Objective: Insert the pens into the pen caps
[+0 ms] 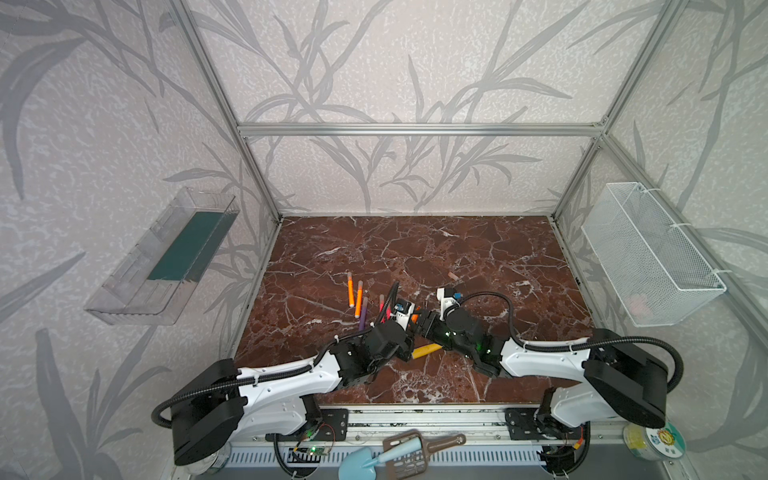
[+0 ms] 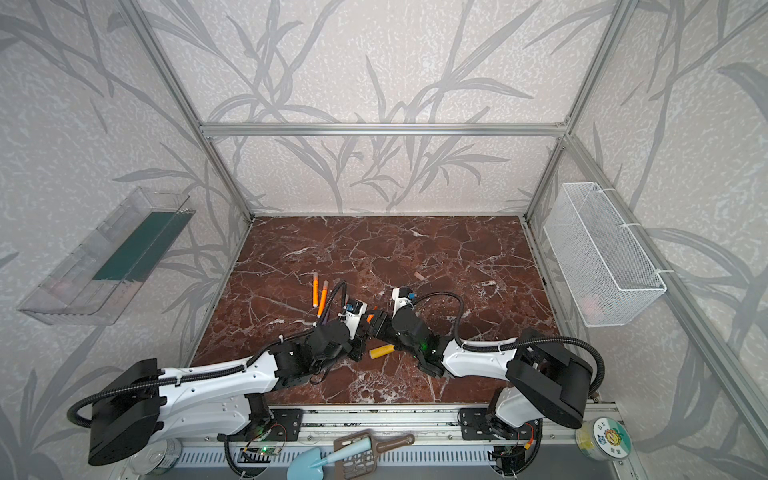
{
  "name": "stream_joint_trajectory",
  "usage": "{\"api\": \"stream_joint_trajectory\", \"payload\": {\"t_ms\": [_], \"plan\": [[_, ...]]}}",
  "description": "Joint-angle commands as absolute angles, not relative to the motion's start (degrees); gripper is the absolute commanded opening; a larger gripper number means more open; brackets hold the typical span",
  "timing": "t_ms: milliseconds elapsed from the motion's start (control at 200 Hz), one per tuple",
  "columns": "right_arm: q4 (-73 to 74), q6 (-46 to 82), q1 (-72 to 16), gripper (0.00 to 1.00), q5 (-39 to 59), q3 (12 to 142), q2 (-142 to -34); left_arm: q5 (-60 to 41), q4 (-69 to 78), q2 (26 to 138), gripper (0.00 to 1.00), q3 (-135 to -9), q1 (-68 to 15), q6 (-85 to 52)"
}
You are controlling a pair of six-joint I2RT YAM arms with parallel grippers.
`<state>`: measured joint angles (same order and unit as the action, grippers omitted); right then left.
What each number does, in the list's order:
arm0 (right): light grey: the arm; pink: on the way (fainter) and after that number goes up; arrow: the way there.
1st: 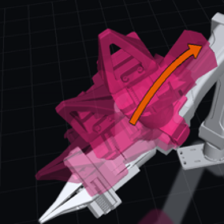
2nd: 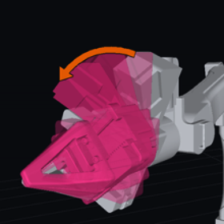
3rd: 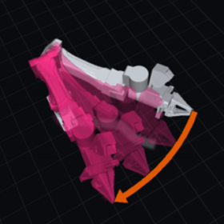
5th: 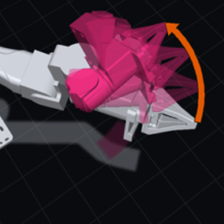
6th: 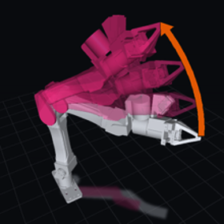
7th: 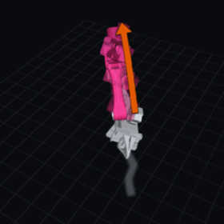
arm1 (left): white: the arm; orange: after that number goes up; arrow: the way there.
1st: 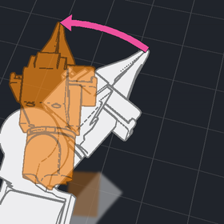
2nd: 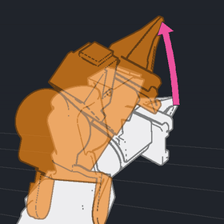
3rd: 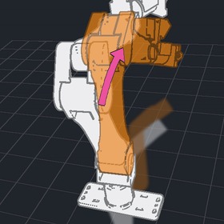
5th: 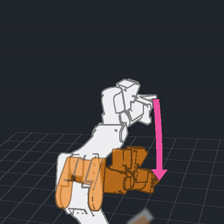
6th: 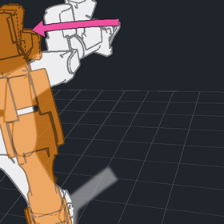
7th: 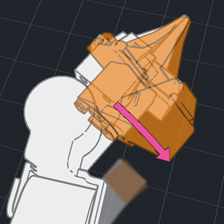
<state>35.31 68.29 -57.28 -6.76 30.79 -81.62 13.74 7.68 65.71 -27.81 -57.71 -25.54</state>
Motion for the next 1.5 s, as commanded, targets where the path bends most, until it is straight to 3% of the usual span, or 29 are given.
{"api": "stream_joint_trajectory", "payload": {"t_ms": [0, 275, 730, 1084, 1494], "plan": [[27.21, 65.09, -55.90, 0.66, -11.98, 30.54, -76.38, 16.61, 5.19, 63.54, 0.00, -26.01, -54.42, -29.33], [12.12, 61.81, -44.91, 0.71, -15.53, 31.20, -72.66, 14.08, 4.01, 57.06, 0.00, -22.49, -49.80, -30.27], [14.88, 56.66, -32.10, 0.72, -3.09, 45.38, -95.46, 14.61, 1.85, 53.87, 0.00, -22.43, -49.31, -28.87], [13.85, 57.21, -29.46, 0.71, -0.08, 55.50, -109.05, 14.72, 1.15, 54.25, 0.00, -23.07, -48.43, -28.10], [10.37, 57.83, -27.52, 0.71, -7.74, 57.02, -110.57, 14.64, 0.53, 52.46, 0.00, -22.64, -47.93, -28.04]]}}
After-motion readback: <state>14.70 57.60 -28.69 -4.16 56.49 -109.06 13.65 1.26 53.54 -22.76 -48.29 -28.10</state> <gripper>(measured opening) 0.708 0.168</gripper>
